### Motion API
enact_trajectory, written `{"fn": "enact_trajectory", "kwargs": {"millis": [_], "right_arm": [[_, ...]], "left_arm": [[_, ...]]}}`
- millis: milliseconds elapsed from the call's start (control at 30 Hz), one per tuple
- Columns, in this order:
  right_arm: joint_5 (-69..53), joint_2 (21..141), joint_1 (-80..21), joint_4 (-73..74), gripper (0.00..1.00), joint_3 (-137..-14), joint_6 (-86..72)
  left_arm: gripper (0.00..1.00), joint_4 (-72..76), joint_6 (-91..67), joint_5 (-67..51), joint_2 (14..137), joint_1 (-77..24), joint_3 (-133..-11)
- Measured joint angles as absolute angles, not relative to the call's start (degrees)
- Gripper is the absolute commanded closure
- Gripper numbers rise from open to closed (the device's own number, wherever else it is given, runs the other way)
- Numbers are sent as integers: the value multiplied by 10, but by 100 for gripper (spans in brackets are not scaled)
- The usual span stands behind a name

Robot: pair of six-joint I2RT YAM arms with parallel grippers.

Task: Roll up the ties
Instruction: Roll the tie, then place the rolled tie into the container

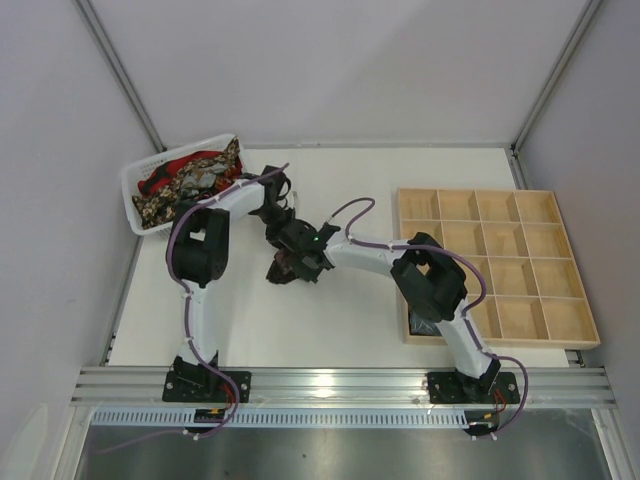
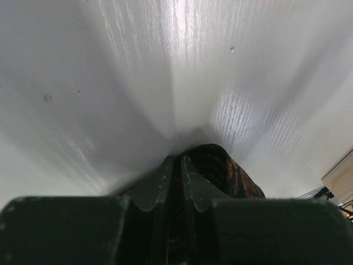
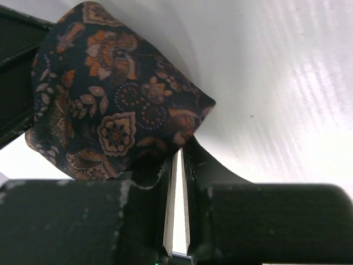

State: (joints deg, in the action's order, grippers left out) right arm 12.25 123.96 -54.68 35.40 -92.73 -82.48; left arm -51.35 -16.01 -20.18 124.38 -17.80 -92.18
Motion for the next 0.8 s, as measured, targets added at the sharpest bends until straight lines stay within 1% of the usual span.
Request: {"fn": "enact_trajectory", "kwargs": {"millis": [100,233,367,433,500,533,567,600,700,767,800], "right_arm": [[123,1246,-547,355,88,-937,-824],[123,1243,-548,351,87,-932,-818],[123,1197,-547,338,85,-869,-782],[124,1170,-546,358,76,-845,-748],[129,1139,-546,387,68,-837,-696],[130,1127,-545,396,68,-836,-672],[133,1113,-542,406,64,-836,-639],[135,1100,-540,412,53,-836,-609],[143,1060,-531,415,31,-827,-503],[130,1033,-515,403,24,-813,-426],[116,1022,-502,396,11,-807,-388]], "left_arm": [[84,-512,-160,-205,1243,-176,-921],[81,-517,-162,-201,1243,-172,-925],[76,-536,-162,-173,1244,-161,-945],[73,-545,-162,-161,1244,-151,-962],[73,-547,-162,-148,1241,-140,-979],[72,-547,-162,-144,1238,-137,-983],[72,-547,-163,-140,1231,-133,-985],[72,-548,-164,-137,1221,-129,-985],[72,-539,-168,-151,1175,-124,-970],[73,-521,-175,-171,1132,-125,-944],[72,-512,-181,-185,1106,-125,-925]]}}
